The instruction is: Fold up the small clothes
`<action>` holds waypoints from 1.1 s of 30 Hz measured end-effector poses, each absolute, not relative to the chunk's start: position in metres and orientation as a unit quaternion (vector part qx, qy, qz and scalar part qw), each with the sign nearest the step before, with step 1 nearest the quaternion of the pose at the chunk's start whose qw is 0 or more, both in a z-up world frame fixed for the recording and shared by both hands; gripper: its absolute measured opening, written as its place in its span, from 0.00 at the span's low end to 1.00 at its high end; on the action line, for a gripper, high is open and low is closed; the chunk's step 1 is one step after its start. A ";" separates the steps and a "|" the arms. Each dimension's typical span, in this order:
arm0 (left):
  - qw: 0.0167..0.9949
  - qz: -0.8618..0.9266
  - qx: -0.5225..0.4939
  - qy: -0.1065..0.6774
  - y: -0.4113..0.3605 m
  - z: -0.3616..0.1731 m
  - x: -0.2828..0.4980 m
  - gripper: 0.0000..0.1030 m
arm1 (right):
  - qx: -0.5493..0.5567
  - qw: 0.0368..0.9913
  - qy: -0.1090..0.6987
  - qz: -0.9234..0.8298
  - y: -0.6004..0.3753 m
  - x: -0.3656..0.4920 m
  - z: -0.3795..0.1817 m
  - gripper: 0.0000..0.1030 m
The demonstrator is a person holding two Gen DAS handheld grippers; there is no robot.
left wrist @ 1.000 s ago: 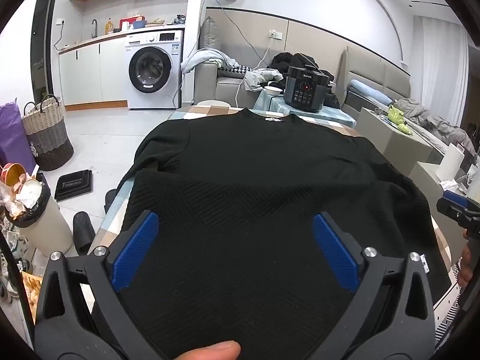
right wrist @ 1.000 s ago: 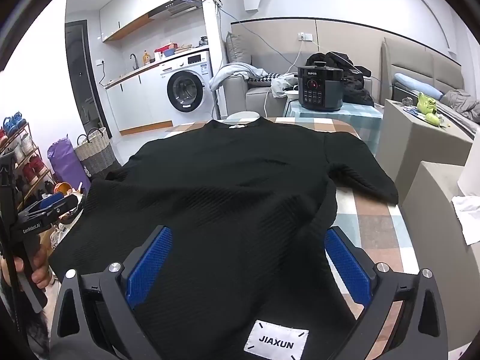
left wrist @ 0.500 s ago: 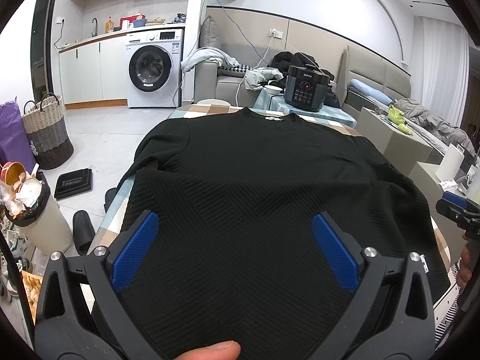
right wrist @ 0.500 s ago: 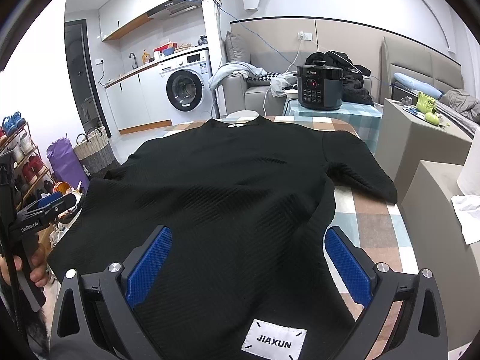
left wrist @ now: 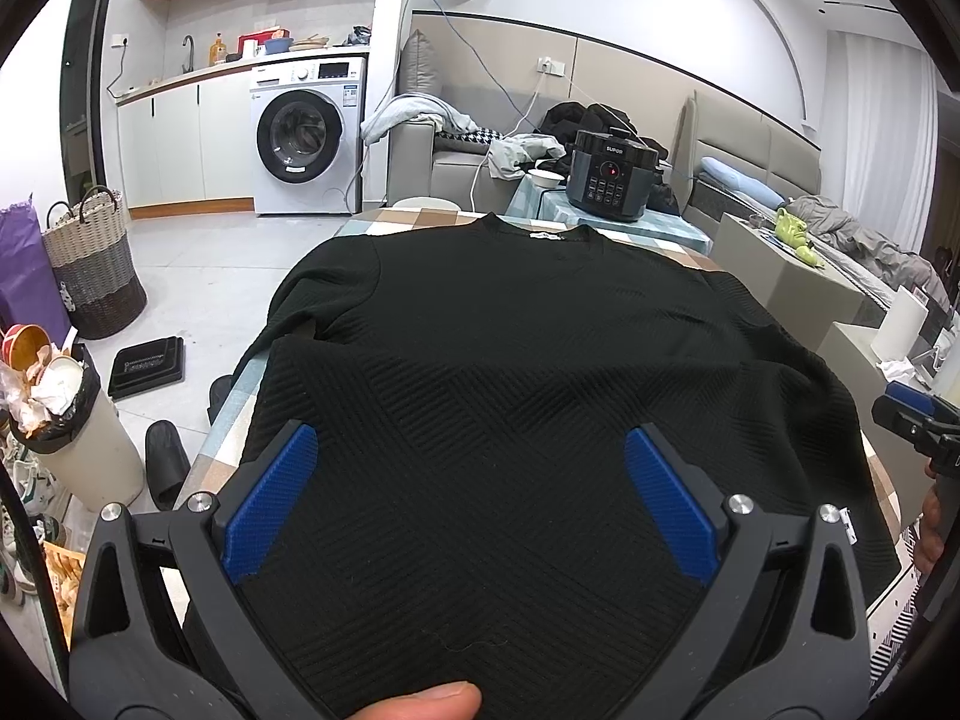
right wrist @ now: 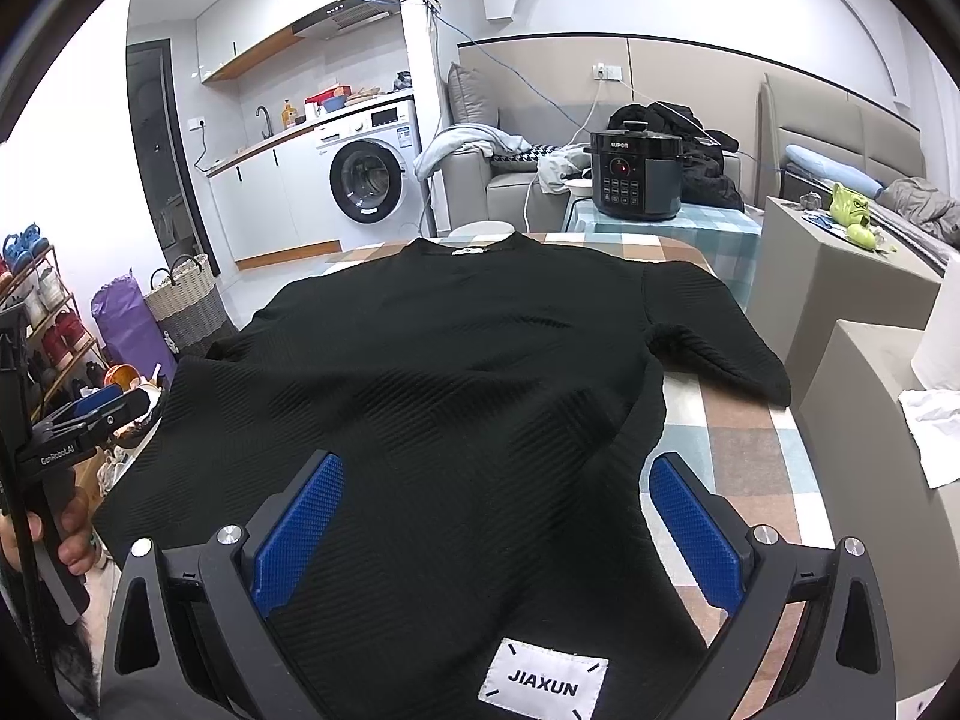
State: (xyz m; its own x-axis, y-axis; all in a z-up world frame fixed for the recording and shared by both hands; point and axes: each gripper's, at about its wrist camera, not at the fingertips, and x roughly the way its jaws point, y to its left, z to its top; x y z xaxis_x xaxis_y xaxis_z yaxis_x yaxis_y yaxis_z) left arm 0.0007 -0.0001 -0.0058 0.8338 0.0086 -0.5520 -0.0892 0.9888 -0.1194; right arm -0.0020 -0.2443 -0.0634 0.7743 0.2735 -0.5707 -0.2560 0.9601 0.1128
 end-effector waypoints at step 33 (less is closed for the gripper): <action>0.947 0.032 -0.071 0.312 0.010 -0.028 0.010 0.99 | 0.041 0.942 0.312 0.119 -0.258 0.003 -0.065 1.00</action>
